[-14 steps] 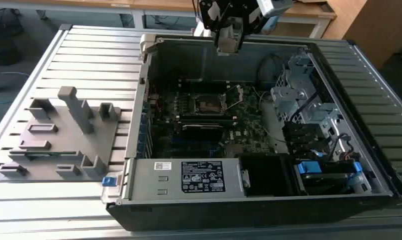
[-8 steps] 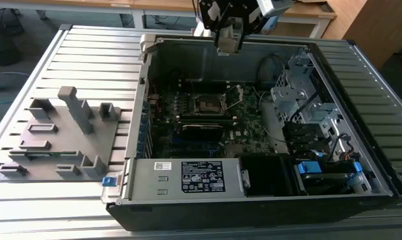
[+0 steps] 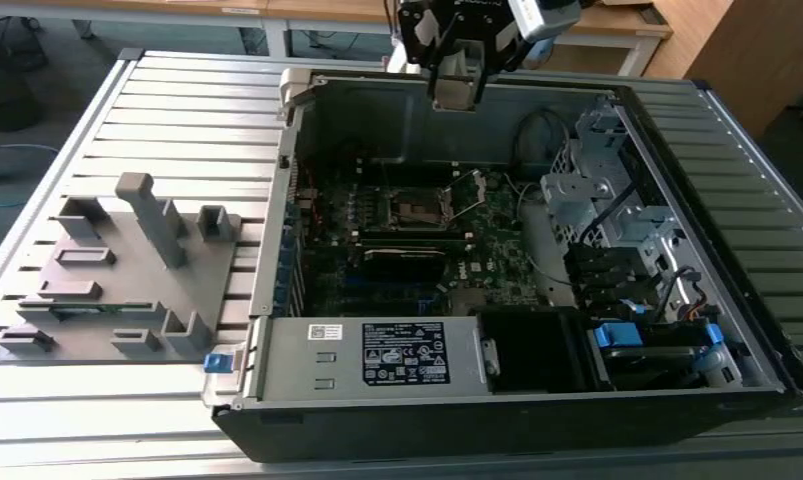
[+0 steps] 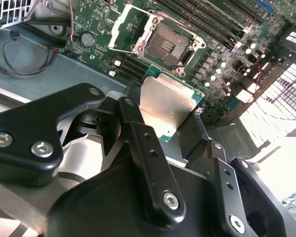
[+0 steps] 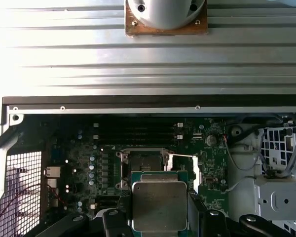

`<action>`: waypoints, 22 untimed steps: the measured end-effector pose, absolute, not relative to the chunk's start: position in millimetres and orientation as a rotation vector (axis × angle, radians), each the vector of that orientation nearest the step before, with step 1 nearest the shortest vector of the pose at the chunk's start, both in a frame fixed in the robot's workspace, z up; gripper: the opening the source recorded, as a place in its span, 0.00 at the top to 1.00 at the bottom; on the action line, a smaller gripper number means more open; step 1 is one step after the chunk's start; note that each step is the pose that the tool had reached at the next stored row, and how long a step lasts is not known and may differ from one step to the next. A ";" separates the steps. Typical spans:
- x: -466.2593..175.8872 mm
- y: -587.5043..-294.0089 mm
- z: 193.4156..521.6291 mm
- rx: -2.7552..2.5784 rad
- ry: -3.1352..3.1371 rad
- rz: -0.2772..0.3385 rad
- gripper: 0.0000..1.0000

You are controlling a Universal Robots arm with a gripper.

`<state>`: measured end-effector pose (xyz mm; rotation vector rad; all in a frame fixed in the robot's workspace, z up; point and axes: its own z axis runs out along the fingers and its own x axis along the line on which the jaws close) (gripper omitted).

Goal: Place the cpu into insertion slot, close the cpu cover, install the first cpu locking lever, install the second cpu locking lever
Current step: 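Place the cpu into insertion slot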

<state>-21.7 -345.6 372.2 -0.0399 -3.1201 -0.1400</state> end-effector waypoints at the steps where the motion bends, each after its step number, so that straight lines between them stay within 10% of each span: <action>1: -21.7 -345.6 371.6 -0.040 -3.120 -0.140 0.46; 22: -21.8 -345.6 359.7 -0.040 -3.121 -0.142 0.46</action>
